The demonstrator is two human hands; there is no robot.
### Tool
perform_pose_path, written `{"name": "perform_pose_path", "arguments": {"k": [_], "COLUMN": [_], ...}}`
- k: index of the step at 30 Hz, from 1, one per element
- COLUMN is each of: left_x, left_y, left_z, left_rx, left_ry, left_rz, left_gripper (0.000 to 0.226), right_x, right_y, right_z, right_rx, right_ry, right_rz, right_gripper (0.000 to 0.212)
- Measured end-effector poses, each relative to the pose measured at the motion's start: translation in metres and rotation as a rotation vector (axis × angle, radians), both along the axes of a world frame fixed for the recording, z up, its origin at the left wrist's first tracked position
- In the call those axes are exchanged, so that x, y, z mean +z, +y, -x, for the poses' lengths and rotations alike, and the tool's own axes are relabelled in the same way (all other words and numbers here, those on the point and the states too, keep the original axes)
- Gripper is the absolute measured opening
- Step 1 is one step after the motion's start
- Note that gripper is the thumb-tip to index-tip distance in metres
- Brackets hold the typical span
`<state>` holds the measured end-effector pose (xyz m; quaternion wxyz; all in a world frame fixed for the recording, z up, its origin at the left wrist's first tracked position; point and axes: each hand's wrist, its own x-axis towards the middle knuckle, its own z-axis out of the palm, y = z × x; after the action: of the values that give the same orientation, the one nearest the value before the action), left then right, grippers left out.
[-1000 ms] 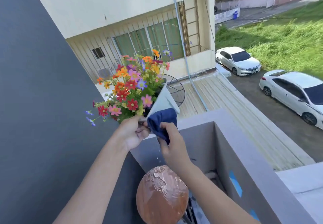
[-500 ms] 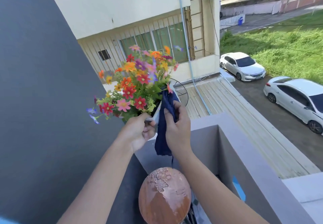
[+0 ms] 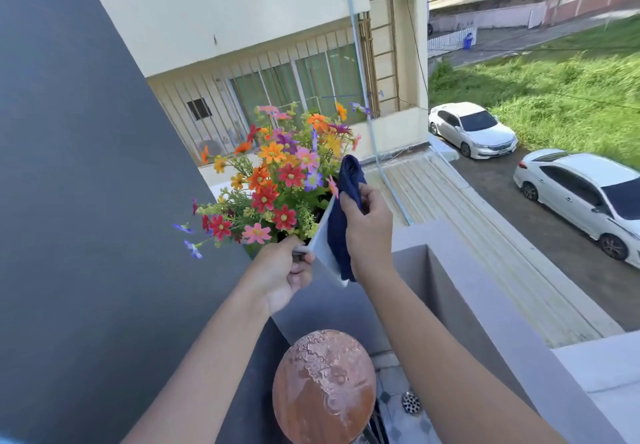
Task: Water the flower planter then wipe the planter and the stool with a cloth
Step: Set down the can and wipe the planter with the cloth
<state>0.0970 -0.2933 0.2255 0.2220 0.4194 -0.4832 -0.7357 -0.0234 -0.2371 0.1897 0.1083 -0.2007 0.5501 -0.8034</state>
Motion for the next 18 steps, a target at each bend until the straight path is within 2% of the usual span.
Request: {"name": "perform_pose_path", "arguments": {"k": [2, 9, 13, 18], "left_x": [-0.002, 0.000, 0.003, 0.010], "left_y": [-0.003, -0.023, -0.026, -0.023], "left_z": [0.004, 0.007, 0.003, -0.005], "left_rx": [0.031, 0.109, 0.108, 0.072], "left_ry": [0.015, 0.062, 0.076, 0.132], "left_rz": [-0.023, -0.066, -0.061, -0.111], "left_gripper": [0.028, 0.025, 0.023, 0.025], "right_x": [-0.003, -0.054, -0.091, -0.097], "right_y": [0.006, 0.018, 0.018, 0.016], "right_z": [-0.011, -0.039, -0.033, -0.029], "right_rx": [0.081, 0.157, 0.154, 0.129], "right_ry": [-0.038, 0.220, 0.136, 0.092], "right_rz": [0.011, -0.180, -0.298, -0.338], "right_gripper": [0.011, 0.017, 0.005, 0.029]}}
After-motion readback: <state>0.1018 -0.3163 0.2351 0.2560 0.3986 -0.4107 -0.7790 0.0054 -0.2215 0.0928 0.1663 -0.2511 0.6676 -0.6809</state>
